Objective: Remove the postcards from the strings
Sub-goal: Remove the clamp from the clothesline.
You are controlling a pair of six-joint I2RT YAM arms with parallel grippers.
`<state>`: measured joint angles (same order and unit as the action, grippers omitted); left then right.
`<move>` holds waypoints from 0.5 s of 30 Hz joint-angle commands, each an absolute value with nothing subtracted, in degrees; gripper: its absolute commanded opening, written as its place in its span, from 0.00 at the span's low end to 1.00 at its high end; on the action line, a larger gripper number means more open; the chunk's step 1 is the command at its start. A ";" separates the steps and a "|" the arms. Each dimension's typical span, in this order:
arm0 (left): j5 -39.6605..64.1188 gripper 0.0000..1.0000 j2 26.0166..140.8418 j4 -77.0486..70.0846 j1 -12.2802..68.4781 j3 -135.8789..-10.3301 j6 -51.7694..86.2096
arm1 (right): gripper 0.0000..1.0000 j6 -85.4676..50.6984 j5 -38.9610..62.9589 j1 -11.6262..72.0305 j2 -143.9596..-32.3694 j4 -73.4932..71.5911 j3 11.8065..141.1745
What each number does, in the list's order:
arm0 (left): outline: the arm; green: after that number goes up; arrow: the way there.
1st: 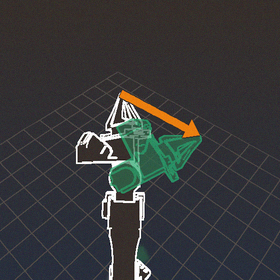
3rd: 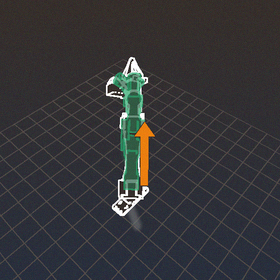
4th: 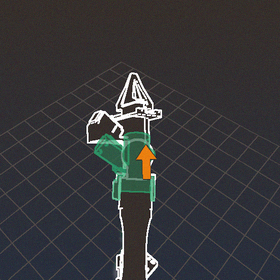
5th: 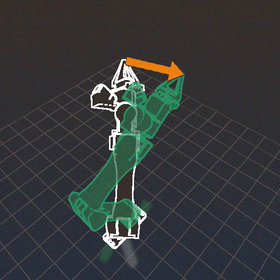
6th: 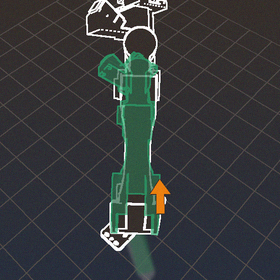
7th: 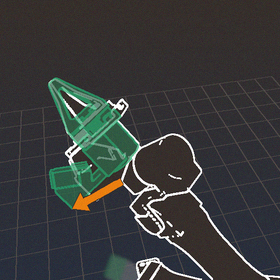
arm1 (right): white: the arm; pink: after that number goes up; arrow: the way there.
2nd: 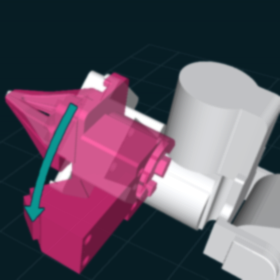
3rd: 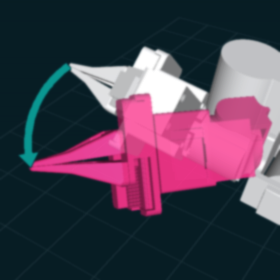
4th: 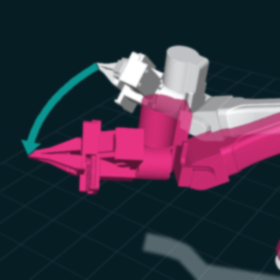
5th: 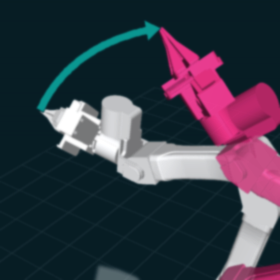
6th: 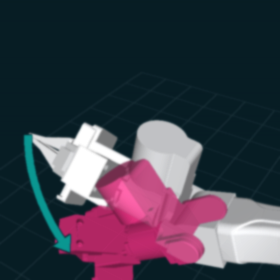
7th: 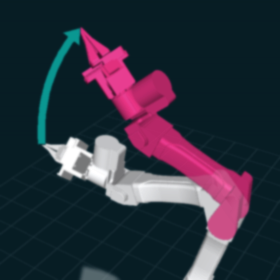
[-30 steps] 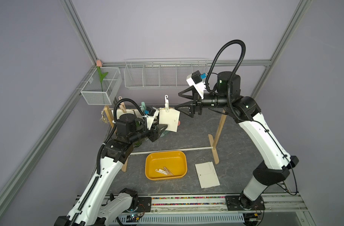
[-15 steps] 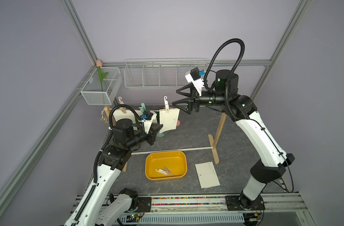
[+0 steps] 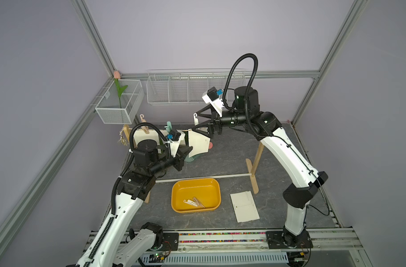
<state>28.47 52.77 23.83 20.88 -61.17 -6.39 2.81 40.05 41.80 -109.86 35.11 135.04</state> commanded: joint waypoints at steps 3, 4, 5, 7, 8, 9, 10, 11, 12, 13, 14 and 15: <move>29.40 0.00 52.52 22.51 20.48 -60.73 -5.83 | 0.82 6.55 41.66 43.30 -110.39 35.02 136.26; 29.38 0.00 52.48 22.44 20.52 -60.69 -5.84 | 0.78 6.74 41.59 43.46 -110.48 34.84 136.26; 29.44 0.00 52.41 22.42 20.52 -60.65 -5.71 | 0.74 6.83 41.50 43.55 -110.48 34.69 136.23; 29.40 0.00 52.36 22.38 20.48 -60.64 -5.53 | 0.62 6.89 41.20 43.51 -110.37 33.96 136.04; 29.53 0.00 52.33 22.25 20.56 -60.71 -5.45 | 0.58 6.94 41.28 43.53 -110.31 33.73 135.90; 29.70 0.00 52.38 22.24 20.52 -60.73 -5.30 | 0.53 6.99 41.10 43.55 -110.30 33.49 135.86; 29.78 0.00 52.38 22.20 20.48 -60.73 -5.10 | 0.48 7.03 41.01 43.61 -110.30 33.32 135.82; 29.79 0.00 52.44 22.15 20.52 -60.82 -5.05 | 0.43 7.10 40.96 43.64 -110.30 33.13 135.79; 29.88 0.00 52.36 22.10 20.53 -60.82 -4.99 | 0.36 7.12 40.87 43.67 -110.31 32.80 135.68; 30.06 0.00 52.36 22.08 20.49 -60.82 -4.84 | 0.30 7.04 40.63 43.64 -110.30 32.46 135.63; 30.38 0.00 52.28 22.03 20.55 -60.74 -4.83 | 0.28 6.95 40.44 43.64 -110.32 32.09 135.53; 30.68 0.00 52.23 22.04 20.52 -60.74 -4.77 | 0.25 6.80 40.43 43.67 -110.35 31.67 135.54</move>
